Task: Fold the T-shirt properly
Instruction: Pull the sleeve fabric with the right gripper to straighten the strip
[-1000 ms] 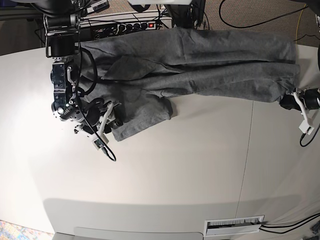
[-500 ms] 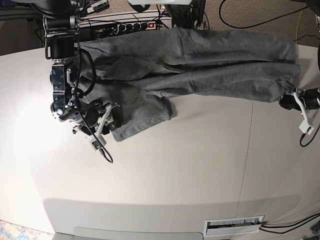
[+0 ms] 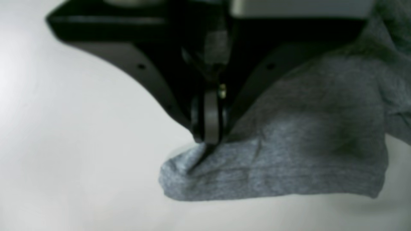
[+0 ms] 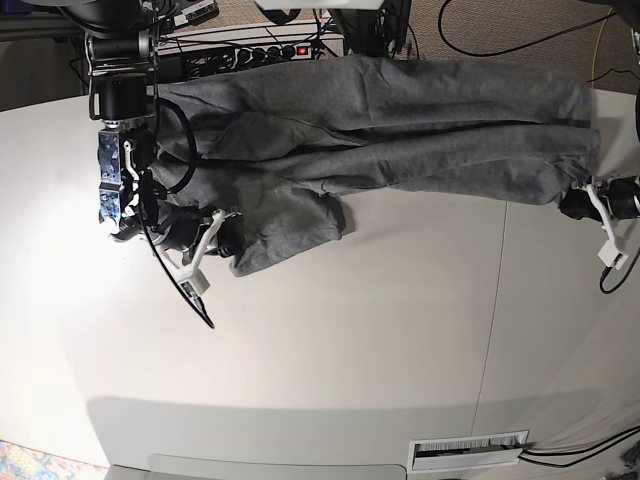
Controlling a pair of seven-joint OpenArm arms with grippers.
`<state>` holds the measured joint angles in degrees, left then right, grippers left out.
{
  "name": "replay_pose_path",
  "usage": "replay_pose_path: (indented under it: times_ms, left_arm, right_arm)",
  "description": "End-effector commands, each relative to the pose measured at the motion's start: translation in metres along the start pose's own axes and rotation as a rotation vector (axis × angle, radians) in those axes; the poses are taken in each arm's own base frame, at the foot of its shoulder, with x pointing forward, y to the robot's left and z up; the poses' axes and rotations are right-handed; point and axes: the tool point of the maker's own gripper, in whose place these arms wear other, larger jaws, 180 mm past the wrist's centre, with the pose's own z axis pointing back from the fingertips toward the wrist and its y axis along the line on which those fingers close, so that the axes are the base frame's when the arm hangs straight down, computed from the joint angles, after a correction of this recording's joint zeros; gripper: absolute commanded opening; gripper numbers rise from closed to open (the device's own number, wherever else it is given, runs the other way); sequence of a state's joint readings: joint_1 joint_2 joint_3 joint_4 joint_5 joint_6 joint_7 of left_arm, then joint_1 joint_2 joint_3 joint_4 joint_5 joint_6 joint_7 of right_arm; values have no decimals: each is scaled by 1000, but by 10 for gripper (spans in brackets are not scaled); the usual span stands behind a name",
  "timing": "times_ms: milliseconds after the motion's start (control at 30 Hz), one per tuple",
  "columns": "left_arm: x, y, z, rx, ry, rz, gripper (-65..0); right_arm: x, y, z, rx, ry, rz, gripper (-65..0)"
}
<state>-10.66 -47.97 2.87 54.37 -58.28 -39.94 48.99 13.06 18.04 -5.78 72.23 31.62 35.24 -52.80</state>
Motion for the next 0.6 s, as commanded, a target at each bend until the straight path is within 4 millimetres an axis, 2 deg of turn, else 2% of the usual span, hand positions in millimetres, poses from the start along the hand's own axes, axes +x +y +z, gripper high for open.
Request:
replay_pose_path:
  times_ms: [0, 200, 333, 467, 567]
  left_arm:
    - [3, 7, 8, 25, 9, -17, -650]
    - [3, 7, 8, 25, 10, -17, -650]
    - [3, 7, 8, 25, 11, -17, -650]
    - [3, 7, 8, 25, 11, -18, -650]
    - [2, 7, 8, 25, 12, -17, -650]
  right_arm:
    - [-3, -1, 3, -3, 44, 19, -650]
    - [24, 20, 19, 32, 4, 88, -650]
    - [37, 43, 34, 56, -22, 164, -650]
    - [35, 67, 51, 57, -36, 250, -650]
    - [21, 79, 62, 60, -34, 277, -650]
